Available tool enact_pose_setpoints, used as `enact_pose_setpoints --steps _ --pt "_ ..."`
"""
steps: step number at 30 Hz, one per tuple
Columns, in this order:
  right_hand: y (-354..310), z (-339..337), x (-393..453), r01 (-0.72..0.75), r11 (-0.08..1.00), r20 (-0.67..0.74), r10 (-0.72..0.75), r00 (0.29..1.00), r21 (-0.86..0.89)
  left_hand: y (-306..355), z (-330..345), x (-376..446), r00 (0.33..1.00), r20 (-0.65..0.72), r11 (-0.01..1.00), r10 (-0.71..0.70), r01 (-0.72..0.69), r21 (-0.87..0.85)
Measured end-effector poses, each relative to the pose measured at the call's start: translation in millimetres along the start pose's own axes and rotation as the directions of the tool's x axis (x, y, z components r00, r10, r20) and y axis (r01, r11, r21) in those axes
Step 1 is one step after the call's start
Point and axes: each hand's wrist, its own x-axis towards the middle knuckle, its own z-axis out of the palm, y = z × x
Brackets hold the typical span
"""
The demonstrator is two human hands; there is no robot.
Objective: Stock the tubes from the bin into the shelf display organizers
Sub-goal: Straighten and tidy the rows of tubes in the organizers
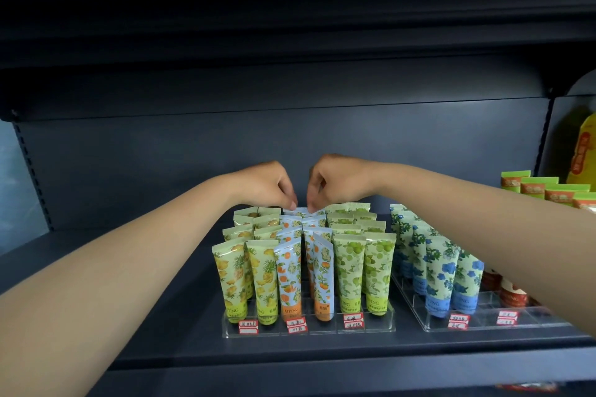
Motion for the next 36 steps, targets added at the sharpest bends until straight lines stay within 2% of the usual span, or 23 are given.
enact_pose_setpoints --steps 8,18,36 --pt "-6 5 -3 0.039 0.998 0.07 -0.035 0.997 -0.057 1 2 -12 0.999 0.029 1.0 0.02 -0.02 -0.013" --pt "-11 8 -3 0.04 0.996 0.046 -0.036 0.998 -0.085 3 7 -11 0.999 -0.004 0.997 0.046 -0.045 0.063" --pt "-10 6 -7 -0.006 0.995 0.033 0.009 0.999 -0.095 7 9 -10 1.0 -0.002 1.0 0.017 -0.017 0.003"
